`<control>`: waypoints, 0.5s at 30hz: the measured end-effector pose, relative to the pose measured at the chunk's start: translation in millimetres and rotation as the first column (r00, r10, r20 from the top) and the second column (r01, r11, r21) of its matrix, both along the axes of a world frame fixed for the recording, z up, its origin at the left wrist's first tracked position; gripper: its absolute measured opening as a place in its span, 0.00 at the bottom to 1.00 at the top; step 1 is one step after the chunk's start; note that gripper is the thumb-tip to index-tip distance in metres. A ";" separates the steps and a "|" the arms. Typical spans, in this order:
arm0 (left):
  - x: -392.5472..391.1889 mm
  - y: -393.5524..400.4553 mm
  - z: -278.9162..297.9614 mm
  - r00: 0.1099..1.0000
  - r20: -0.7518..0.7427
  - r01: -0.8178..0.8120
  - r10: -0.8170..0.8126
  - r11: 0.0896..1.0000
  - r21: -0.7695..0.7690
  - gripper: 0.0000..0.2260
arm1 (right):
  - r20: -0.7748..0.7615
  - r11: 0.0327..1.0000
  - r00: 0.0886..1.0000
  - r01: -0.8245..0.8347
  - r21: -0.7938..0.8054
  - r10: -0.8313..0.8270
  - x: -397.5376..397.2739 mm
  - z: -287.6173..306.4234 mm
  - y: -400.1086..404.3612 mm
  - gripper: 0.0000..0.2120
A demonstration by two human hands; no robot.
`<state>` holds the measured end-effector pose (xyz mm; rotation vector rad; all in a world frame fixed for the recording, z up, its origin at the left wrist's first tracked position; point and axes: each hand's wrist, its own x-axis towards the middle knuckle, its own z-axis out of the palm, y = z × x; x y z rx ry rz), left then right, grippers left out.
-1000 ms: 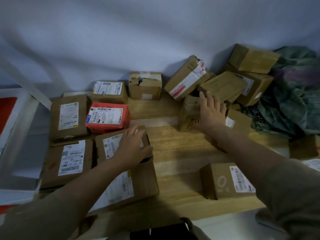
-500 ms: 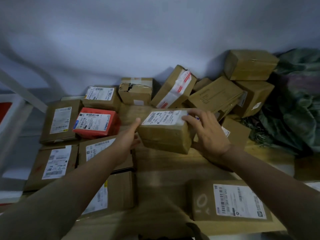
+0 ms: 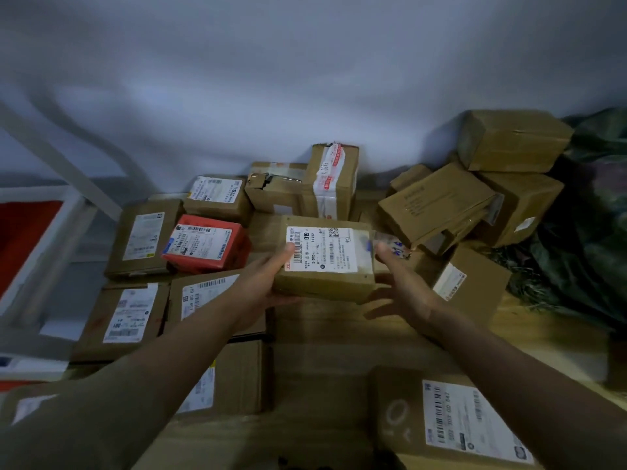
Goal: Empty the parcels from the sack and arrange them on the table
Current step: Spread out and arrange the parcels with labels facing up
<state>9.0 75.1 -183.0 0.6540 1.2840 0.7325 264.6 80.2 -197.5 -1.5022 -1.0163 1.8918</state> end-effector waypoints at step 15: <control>-57.4 -18.6 -7.3 0.672 -0.728 0.079 0.138 0.963 0.256 0.14 | 0.333 0.996 0.942 -0.007 0.093 -0.025 -73.8 -45.6 45.8 0.31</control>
